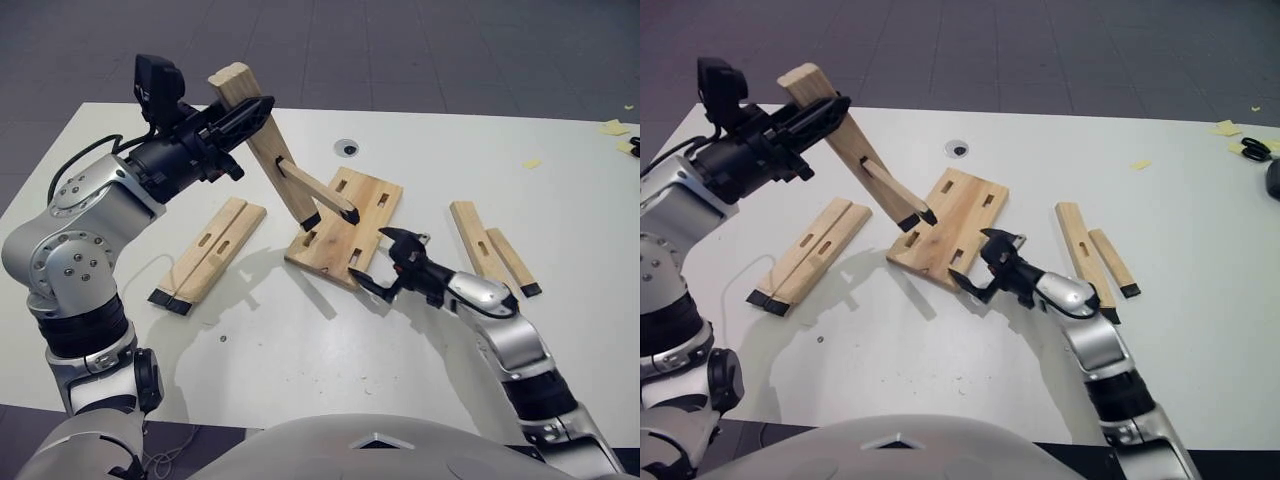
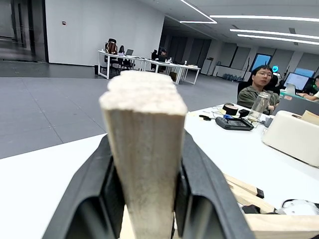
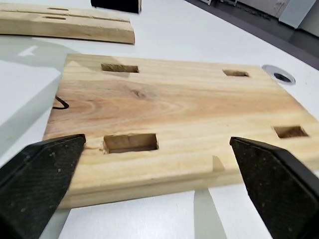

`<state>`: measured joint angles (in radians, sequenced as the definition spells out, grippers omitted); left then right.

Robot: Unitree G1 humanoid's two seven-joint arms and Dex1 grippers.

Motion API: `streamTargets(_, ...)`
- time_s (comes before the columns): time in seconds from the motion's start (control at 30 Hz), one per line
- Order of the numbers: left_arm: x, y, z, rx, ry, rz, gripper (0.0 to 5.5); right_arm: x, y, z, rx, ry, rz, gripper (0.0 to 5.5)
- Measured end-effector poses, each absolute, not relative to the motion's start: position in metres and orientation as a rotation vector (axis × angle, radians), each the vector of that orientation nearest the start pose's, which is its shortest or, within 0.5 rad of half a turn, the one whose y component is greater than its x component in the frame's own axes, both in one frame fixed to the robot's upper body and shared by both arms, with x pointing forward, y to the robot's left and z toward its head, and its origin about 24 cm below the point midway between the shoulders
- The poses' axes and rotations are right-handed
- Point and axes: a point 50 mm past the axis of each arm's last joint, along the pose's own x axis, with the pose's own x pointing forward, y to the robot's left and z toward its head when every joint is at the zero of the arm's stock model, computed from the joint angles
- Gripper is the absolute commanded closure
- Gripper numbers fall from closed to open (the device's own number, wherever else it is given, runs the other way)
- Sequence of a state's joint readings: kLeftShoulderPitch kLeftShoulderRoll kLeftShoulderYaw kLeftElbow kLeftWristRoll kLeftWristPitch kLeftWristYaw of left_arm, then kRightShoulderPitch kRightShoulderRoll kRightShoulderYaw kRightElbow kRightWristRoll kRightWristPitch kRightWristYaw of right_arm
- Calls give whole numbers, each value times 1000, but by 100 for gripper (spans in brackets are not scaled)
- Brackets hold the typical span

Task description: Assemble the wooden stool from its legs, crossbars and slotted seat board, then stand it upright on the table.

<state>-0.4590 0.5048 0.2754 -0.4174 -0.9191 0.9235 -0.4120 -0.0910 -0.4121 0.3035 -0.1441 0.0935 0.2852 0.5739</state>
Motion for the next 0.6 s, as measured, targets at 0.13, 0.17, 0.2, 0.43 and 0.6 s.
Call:
streamTargets(0.13,271,178,215,-116,-39,-759,448,248,-109,48,-287,203,872,10)
streamTargets(0.17,272,179,214,-103,-39,-744,448,249,-109,48,-288,200,870,10)
streamTargets(0.2,273,181,213,-89,-46,-715,448,249,-108,47,-286,194,866,10)
streamTargets(0.43,280,180,205,-140,-103,-572,448,253,-116,57,-200,152,786,10)
streamTargets(0.6,273,174,191,-214,-79,-551,448,257,-132,84,-70,64,673,10)
